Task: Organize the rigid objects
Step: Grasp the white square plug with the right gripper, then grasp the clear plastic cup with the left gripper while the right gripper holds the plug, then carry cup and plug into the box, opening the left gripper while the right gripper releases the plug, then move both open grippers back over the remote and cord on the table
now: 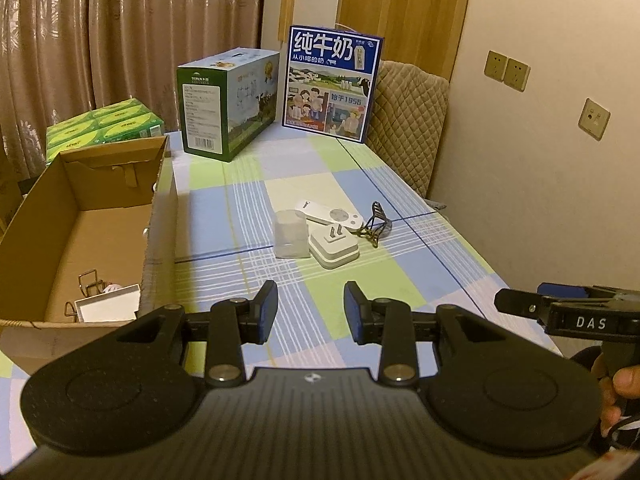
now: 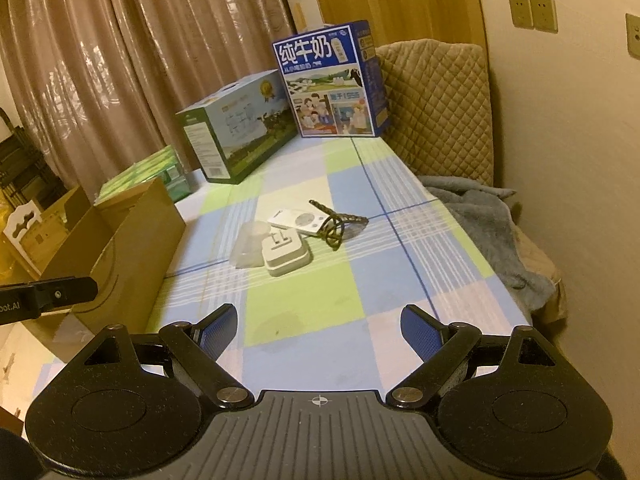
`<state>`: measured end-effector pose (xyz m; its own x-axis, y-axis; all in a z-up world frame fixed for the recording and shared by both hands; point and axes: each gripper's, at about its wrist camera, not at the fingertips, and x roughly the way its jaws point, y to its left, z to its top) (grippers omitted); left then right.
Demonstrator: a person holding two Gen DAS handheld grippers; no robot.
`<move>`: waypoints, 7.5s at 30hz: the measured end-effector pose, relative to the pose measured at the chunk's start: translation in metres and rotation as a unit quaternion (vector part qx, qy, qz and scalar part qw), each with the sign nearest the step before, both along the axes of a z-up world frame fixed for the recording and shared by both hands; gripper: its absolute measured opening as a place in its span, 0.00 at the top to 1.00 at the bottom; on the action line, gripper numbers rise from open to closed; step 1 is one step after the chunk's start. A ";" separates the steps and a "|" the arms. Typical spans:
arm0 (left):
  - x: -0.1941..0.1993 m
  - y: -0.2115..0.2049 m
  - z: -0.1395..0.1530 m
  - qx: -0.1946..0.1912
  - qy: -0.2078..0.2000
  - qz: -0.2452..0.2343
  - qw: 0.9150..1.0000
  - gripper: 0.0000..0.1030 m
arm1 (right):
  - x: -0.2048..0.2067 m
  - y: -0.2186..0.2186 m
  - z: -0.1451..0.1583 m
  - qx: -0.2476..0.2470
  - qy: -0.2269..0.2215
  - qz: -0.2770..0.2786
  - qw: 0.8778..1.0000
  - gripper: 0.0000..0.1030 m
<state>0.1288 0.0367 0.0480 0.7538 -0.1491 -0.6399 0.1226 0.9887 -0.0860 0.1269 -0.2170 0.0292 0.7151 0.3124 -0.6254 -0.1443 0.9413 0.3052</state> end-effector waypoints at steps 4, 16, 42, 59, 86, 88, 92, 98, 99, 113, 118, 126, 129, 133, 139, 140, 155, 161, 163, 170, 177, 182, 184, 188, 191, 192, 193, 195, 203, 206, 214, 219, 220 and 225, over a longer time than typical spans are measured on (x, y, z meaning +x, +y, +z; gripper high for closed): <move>0.011 -0.004 -0.007 0.004 0.003 0.000 1.000 0.70 | 0.011 -0.002 -0.002 -0.008 -0.005 0.003 1.000 0.16; 0.061 -0.012 -0.056 0.034 0.003 -0.003 0.999 0.67 | 0.065 0.015 -0.035 -0.033 -0.017 0.057 0.998 0.17; 0.129 -0.007 -0.141 0.041 0.015 0.017 0.999 0.53 | 0.215 0.095 -0.127 -0.063 0.006 0.178 0.982 0.25; 0.139 -0.001 -0.151 0.026 0.030 0.026 0.999 0.53 | 0.238 0.111 -0.145 -0.090 0.026 0.175 0.980 0.40; 0.208 -0.045 -0.162 0.093 0.013 0.014 0.995 0.56 | 0.191 0.037 -0.111 -0.021 0.058 0.070 0.996 0.40; 0.190 -0.045 -0.158 0.095 0.020 0.006 0.995 0.56 | 0.189 0.037 -0.109 -0.020 0.056 0.071 0.996 0.40; 0.137 -0.043 -0.150 0.093 0.037 -0.008 0.995 0.56 | 0.187 0.038 -0.107 -0.016 0.056 0.073 0.996 0.40; 0.084 -0.038 -0.150 0.096 0.047 -0.033 0.994 0.46 | 0.179 0.046 -0.105 -0.020 0.056 0.088 0.994 0.40; 0.084 -0.039 -0.151 0.100 0.043 -0.040 0.993 0.45 | 0.178 0.048 -0.105 -0.021 0.056 0.090 0.994 0.40; 0.115 -0.030 -0.161 0.065 0.053 -0.033 0.996 0.54 | 0.181 0.064 -0.114 -0.047 0.062 0.109 0.991 0.40; 0.109 -0.030 -0.152 0.066 0.038 -0.028 0.997 0.54 | 0.180 0.064 -0.110 -0.045 0.051 0.108 0.992 0.40; 0.094 -0.019 -0.117 0.048 0.009 -0.017 0.999 0.54 | 0.178 0.064 -0.099 -0.014 0.033 0.107 0.994 0.40; 0.086 -0.009 -0.090 0.036 -0.007 -0.005 0.999 0.54 | 0.171 0.068 -0.091 -0.026 0.022 0.107 0.994 0.40; 0.069 0.012 -0.049 0.032 -0.037 0.015 0.999 0.54 | 0.149 0.079 -0.073 -0.009 0.019 0.111 0.994 0.40; 0.039 0.054 -0.004 0.053 -0.063 0.049 0.995 0.54 | 0.113 0.120 -0.031 0.006 0.003 0.159 0.987 0.40; 0.033 0.063 0.001 0.053 -0.066 0.057 0.995 0.54 | 0.108 0.130 -0.022 0.007 -0.003 0.169 0.986 0.40; 0.007 0.201 0.018 0.090 -0.037 0.124 0.987 0.54 | 0.103 0.270 0.024 0.020 -0.013 0.263 0.965 0.40; 0.011 0.231 0.007 0.078 -0.023 0.136 0.987 0.54 | 0.114 0.303 0.015 0.022 0.005 0.272 0.962 0.40; 0.013 0.234 0.002 0.073 -0.019 0.137 0.988 0.54 | 0.114 0.308 0.011 0.022 0.010 0.275 0.961 0.40; 0.025 0.237 -0.009 0.066 -0.014 0.131 0.989 0.54 | 0.120 0.320 -0.001 0.027 0.020 0.273 0.961 0.40; 0.033 0.240 -0.020 0.062 -0.007 0.130 0.990 0.54 | 0.123 0.324 -0.009 0.020 0.025 0.273 0.961 0.40; 0.038 0.242 -0.025 0.056 -0.004 0.131 0.990 0.54 | 0.124 0.325 -0.012 0.018 0.020 0.271 0.962 0.40; 0.039 0.243 -0.026 0.055 -0.005 0.131 0.990 0.54 | 0.125 0.325 -0.012 0.018 0.020 0.271 0.962 0.40; 0.036 0.244 -0.024 0.056 -0.014 0.139 0.989 0.50 | 0.123 0.327 -0.010 0.020 0.021 0.277 0.960 0.40; 0.030 0.245 -0.020 0.061 -0.018 0.147 0.987 0.50 | 0.122 0.327 -0.010 0.018 0.020 0.278 0.960 0.40; 0.028 0.245 -0.019 0.061 -0.019 0.147 0.987 0.50 | 0.122 0.327 -0.010 0.018 0.021 0.279 0.960 0.40; 0.026 0.246 -0.018 0.060 -0.020 0.148 0.987 0.50 | 0.121 0.327 -0.010 0.018 0.021 0.280 0.960 0.40; 0.022 0.246 -0.016 0.060 -0.021 0.152 0.986 0.50 | 0.121 0.327 -0.010 0.020 0.024 0.282 0.959 0.40; 0.005 0.246 -0.011 0.049 -0.027 0.162 0.985 0.51 | 0.117 0.321 -0.002 0.040 0.004 0.275 0.961 0.30; -0.002 0.243 -0.009 0.049 -0.027 0.163 0.985 0.51 | 0.112 0.312 0.003 0.040 0.004 0.273 0.961 0.30; -0.020 0.217 0.006 0.047 -0.034 0.155 0.986 0.51 | 0.091 0.279 0.015 0.037 0.008 0.253 0.967 0.28; -0.032 0.197 0.019 0.051 -0.044 0.148 0.987 0.50 | 0.068 0.250 0.024 0.036 -0.008 0.236 0.971 0.28; -0.034 0.194 0.021 0.049 -0.046 0.146 0.987 0.51 | 0.063 0.243 0.025 0.034 -0.009 0.231 0.972 0.28; -0.043 0.169 0.033 0.038 -0.059 0.132 0.989 0.50 | 0.040 0.200 0.024 0.023 -0.019 0.204 0.979 0.28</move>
